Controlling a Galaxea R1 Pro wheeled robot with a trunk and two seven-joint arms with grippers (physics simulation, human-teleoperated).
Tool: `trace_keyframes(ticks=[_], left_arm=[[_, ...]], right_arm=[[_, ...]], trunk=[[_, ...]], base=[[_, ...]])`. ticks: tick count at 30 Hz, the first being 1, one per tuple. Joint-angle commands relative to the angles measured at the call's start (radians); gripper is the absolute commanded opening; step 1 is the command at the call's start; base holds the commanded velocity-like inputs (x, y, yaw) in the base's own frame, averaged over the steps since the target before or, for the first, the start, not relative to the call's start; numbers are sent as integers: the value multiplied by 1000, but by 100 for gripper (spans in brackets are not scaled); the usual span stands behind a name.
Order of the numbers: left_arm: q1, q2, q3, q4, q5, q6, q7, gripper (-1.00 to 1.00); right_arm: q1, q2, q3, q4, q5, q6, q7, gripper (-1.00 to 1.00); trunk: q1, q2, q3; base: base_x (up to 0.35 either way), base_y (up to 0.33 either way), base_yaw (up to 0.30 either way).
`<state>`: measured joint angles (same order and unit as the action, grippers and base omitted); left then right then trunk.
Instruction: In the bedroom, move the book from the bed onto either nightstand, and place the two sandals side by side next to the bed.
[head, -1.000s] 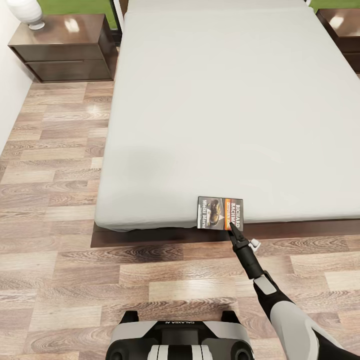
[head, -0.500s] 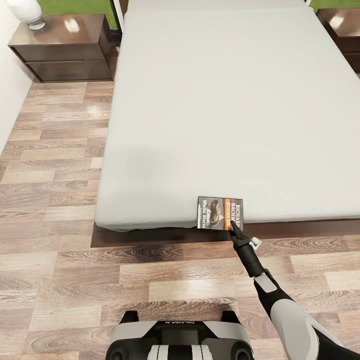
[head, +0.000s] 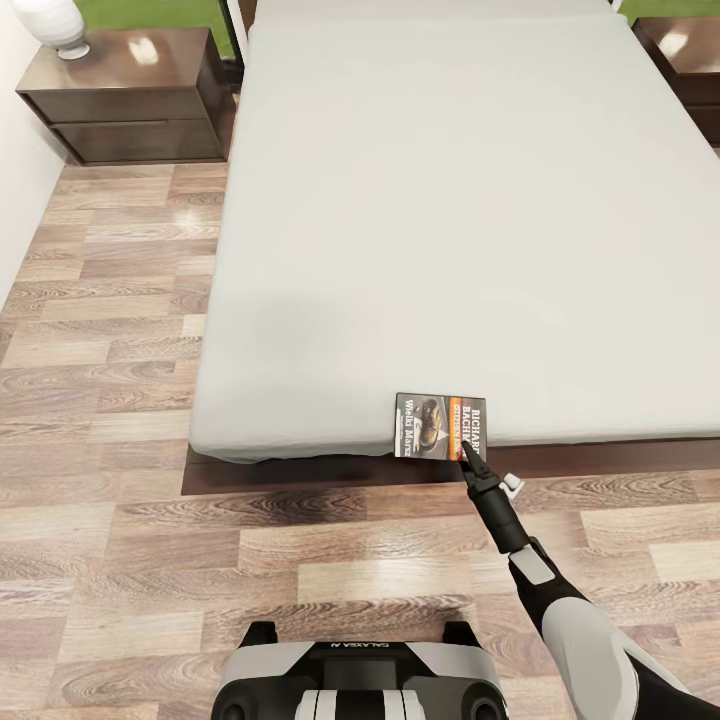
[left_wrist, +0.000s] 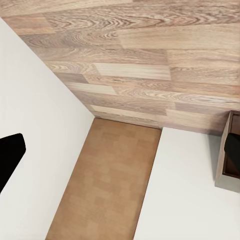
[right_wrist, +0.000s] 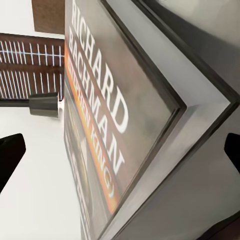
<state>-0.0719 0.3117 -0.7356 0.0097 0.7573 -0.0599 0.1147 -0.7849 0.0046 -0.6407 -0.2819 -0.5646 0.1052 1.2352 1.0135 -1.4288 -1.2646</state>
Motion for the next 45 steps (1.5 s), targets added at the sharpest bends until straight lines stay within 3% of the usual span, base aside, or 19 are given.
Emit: trace_keyframes(ticks=[1, 45], left_arm=[[0, 0, -8, 1, 7, -3, 1, 100], [0, 0, -8, 1, 7, -3, 1, 100]], right_arm=[[0, 0, 1, 0, -8, 11, 2, 100], [-2, -1, -2, 0, -9, 19, -46, 100]], trunk=[[0, 0, 0], [0, 0, 0]], base=[[0, 0, 0], [0, 0, 0]])
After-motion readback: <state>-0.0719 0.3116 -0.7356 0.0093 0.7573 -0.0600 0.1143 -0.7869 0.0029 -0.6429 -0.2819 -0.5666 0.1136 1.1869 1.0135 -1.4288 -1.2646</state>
